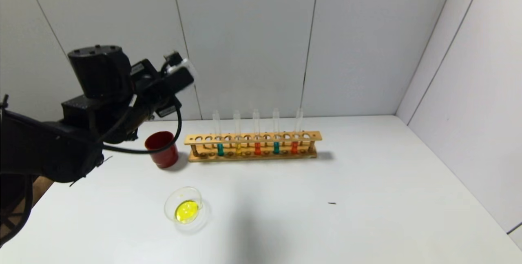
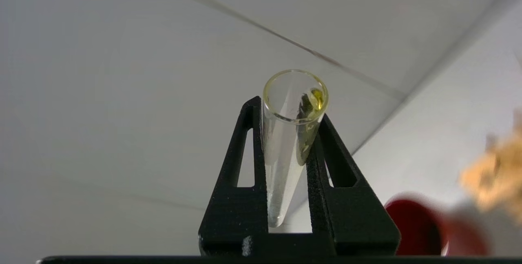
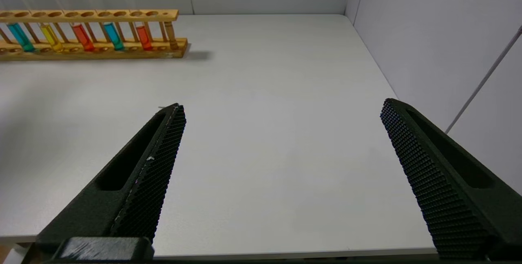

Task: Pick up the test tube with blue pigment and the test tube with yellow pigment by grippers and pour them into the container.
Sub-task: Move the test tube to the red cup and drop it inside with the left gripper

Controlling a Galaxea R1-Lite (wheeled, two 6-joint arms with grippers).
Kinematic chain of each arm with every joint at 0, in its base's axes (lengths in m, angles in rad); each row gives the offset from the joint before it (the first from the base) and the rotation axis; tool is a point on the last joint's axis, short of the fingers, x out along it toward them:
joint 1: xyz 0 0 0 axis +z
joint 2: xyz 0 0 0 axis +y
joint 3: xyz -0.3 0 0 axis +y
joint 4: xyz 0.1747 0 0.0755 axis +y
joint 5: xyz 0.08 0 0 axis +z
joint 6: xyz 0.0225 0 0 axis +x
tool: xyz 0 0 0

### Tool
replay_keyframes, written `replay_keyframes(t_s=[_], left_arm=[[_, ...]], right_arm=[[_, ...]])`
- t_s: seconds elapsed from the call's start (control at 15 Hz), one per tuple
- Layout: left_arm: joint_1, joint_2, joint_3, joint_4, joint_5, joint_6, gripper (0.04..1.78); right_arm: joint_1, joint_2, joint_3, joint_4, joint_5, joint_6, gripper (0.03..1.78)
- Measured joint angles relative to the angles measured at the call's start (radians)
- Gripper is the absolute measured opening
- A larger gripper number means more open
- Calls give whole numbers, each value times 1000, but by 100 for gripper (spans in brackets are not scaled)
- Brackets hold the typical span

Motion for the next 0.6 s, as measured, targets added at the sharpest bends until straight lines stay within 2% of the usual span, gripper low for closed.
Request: replay_keyframes(t_s=[0.13,0.27,0.33,0.47,0.6], left_arm=[[-11,-6,-137,143,49,-305,32],[29,0,-210,287,33,-600,32],[59,10,-223,319,32,-715,32],[103,30,-230,318,29,-870,32],[116,37,-220,320,12,-892,32]], right_arm=[[0,0,0,0,0,0,175],[0,0,0,0,0,0,175],[0,0,0,0,0,0,175],[0,0,0,0,0,0,175],[0,0,0,0,0,0,175]])
